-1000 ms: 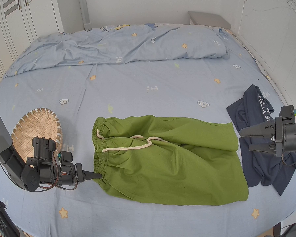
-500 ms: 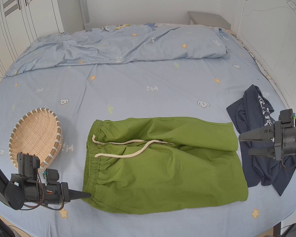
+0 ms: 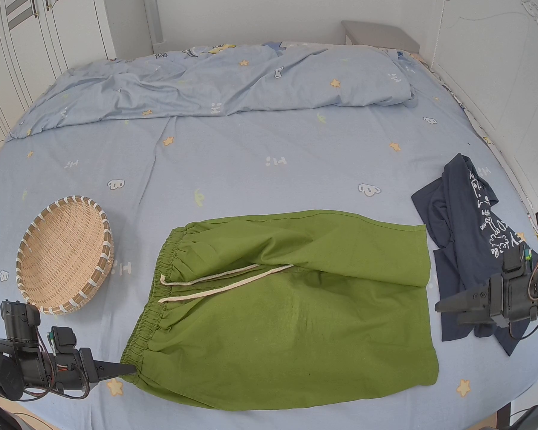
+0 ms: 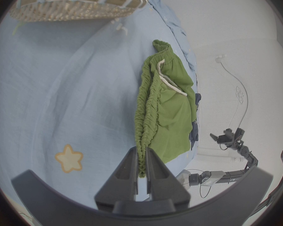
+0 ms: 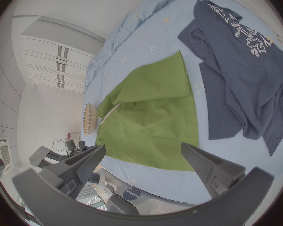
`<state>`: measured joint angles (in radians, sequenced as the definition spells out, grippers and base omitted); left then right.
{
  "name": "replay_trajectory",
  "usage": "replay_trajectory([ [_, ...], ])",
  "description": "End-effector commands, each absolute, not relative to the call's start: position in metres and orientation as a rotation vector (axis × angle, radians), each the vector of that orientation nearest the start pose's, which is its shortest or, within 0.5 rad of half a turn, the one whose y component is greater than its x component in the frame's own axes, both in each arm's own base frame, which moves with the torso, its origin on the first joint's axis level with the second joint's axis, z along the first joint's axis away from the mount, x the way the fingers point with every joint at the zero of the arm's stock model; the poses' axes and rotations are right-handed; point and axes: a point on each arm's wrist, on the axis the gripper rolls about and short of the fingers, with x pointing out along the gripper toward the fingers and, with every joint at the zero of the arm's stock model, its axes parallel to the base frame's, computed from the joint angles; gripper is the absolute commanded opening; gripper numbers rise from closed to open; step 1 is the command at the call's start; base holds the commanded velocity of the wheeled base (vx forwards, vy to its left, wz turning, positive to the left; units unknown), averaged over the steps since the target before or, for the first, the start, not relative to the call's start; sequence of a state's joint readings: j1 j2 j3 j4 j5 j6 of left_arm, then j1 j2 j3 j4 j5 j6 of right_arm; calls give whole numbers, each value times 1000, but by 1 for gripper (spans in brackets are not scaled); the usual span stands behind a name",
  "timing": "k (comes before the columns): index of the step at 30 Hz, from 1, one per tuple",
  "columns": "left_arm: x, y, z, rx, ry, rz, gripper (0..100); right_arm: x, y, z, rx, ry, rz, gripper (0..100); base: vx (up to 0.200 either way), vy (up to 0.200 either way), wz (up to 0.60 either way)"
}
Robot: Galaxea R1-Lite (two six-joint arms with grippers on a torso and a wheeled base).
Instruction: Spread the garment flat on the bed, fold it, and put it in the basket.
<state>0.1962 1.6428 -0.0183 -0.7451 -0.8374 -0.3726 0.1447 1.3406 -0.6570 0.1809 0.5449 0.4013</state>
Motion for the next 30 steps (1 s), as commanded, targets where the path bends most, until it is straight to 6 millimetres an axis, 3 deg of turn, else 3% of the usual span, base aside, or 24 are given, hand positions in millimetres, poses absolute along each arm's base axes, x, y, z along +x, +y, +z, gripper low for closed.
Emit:
replay_trajectory([
  [1, 144, 13, 45, -777, 900, -462, 0, 167, 30, 143, 533, 1058, 431, 100, 0, 0, 0],
  [8, 153, 16, 32, -747, 940, -466, 0, 159, 27, 111, 460, 1171, 445, 100, 0, 0, 0],
  [17, 158, 22, 33, -747, 887, -460, 0, 164, 21, 81, 452, 1298, 468, 100, 0, 0, 0],
  [23, 159, 24, 33, -749, 880, -456, 0, 172, 23, 58, 484, 1321, 506, 100, 0, 0, 0],
  [30, 159, 24, 33, -748, 879, -457, 0, 165, 27, 34, 502, 1302, 585, 100, 0, 0, 0],
])
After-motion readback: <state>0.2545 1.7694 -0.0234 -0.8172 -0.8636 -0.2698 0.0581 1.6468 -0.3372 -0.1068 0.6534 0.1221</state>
